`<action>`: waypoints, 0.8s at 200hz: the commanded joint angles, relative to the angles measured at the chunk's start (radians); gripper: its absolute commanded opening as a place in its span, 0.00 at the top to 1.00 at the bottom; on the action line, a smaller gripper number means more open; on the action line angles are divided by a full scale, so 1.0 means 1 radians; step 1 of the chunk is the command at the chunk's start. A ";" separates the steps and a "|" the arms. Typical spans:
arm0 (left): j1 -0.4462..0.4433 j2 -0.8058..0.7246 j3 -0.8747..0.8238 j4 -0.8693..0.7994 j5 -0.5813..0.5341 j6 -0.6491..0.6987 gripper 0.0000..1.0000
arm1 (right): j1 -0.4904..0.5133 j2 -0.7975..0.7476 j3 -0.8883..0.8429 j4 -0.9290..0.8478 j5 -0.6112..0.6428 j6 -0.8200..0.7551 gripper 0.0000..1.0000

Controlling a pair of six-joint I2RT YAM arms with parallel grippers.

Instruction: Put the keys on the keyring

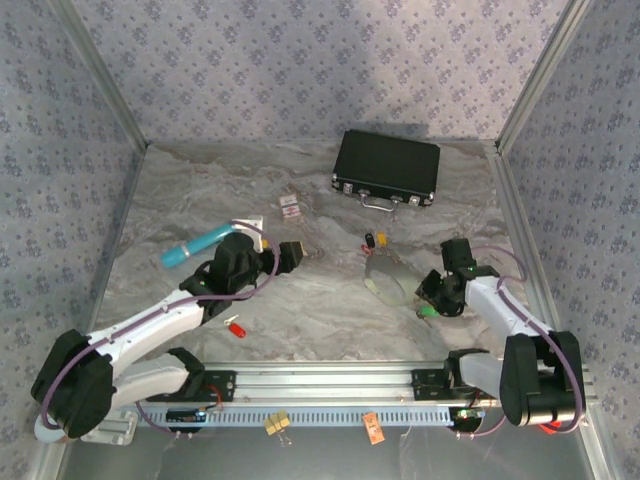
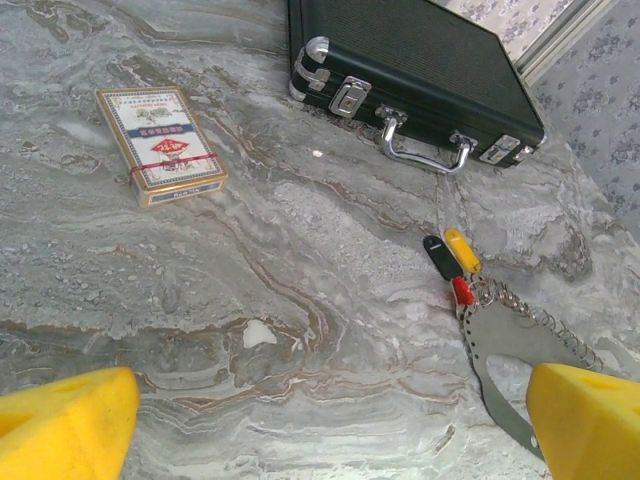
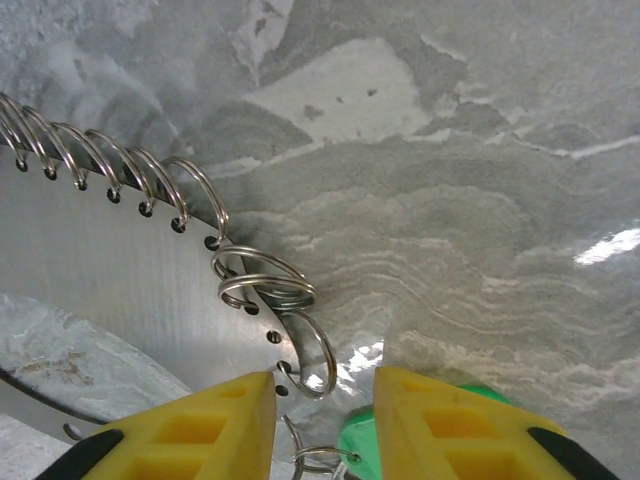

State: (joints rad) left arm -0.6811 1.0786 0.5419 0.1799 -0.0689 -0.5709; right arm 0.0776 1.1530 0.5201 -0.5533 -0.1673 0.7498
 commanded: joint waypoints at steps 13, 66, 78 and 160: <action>-0.009 -0.022 -0.013 0.010 -0.015 -0.015 0.02 | 0.001 0.020 -0.011 0.019 -0.026 0.011 0.74; -0.008 -0.029 -0.014 0.003 -0.017 -0.017 0.02 | 0.002 0.038 -0.010 0.032 -0.027 0.009 0.80; -0.008 -0.032 -0.014 0.003 -0.017 -0.018 0.02 | 0.002 0.044 -0.010 0.036 -0.029 0.009 0.83; -0.008 -0.067 -0.021 -0.019 -0.048 -0.013 0.02 | 0.015 -0.033 0.013 0.001 0.017 -0.034 1.00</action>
State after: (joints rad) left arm -0.6811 1.0359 0.5335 0.1741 -0.0849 -0.5781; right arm 0.0788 1.1667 0.5194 -0.5011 -0.1886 0.7441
